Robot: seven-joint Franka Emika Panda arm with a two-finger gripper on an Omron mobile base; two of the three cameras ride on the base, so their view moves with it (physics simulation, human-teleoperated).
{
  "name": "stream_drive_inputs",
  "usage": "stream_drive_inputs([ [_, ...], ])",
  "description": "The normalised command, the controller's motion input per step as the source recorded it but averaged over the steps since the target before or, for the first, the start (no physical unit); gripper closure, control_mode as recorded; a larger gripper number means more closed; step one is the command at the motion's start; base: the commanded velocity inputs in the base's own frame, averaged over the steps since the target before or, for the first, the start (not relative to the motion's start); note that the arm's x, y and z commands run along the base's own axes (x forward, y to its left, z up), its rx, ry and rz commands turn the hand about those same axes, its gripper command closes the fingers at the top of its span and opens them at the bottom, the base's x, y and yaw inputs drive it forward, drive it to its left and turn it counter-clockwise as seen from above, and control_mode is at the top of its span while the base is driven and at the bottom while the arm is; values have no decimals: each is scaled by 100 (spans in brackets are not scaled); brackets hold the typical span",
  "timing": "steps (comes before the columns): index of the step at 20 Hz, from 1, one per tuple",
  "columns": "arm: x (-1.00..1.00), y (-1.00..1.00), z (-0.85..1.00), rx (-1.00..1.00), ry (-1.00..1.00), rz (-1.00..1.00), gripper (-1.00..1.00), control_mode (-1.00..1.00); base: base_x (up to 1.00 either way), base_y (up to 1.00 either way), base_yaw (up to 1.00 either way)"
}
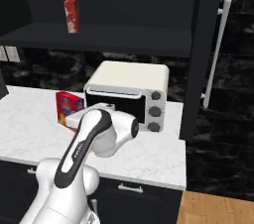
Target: Pick the boxed food and place it on the digital scale for weighing, and close the cabinet.
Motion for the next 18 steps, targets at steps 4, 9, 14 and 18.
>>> stream_drive_inputs([
  [4, 43, -16, -60, 2, 1, 1, 100, -100, 0, 0, 0],
  [9, 39, -2, -50, 0, 1, 1, 100, -100, 0, 0, 0],
  [14, 32, 0, -33, 0, 0, 0, 100, -100, 0, 0, 0],
  [18, 16, 0, -25, 0, 0, 1, 100, -100, 0, 0, 0],
])
